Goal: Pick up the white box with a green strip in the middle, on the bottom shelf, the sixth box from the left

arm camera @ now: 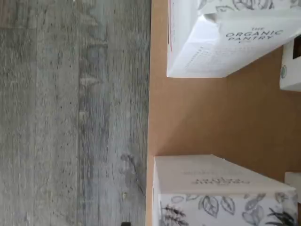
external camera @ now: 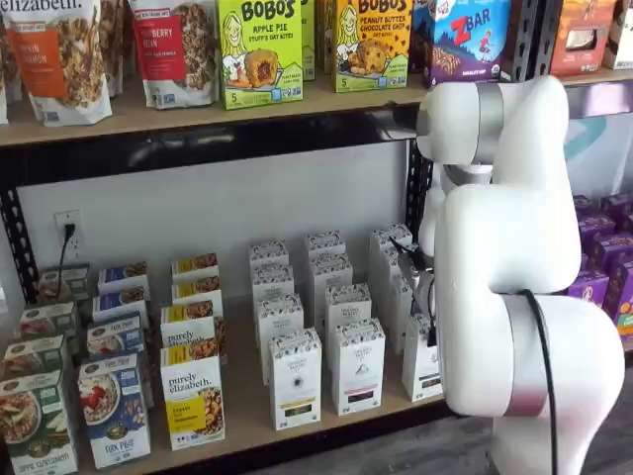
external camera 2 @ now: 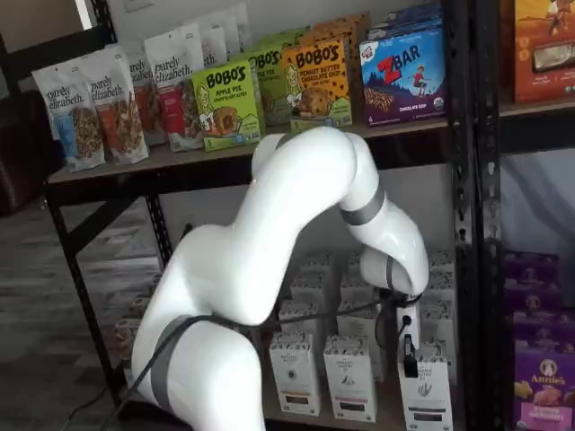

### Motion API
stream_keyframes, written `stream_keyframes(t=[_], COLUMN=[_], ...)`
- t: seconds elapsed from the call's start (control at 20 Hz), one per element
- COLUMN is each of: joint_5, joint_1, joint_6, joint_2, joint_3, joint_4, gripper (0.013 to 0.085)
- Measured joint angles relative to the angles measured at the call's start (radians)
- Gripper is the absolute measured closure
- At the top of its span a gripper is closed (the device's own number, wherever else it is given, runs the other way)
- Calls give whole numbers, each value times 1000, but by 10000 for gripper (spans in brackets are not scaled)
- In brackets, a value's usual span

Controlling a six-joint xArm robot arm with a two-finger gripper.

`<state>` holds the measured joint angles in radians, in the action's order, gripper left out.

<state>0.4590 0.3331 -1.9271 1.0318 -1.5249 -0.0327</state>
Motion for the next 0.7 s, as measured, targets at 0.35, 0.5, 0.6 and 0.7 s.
stream_keyframes(t=[0.35, 0.5, 0.6, 0.7], joint_5=[-19, -42, -47, -40], joint_1=[-1, 1, 1, 1], joint_6=[-8, -8, -11, -12], joint_2=[20, 22, 23, 23], joint_3=[-11, -6, -5, -7], joint_4=[-9, -7, -10, -11], gripper=[130, 210, 250, 290])
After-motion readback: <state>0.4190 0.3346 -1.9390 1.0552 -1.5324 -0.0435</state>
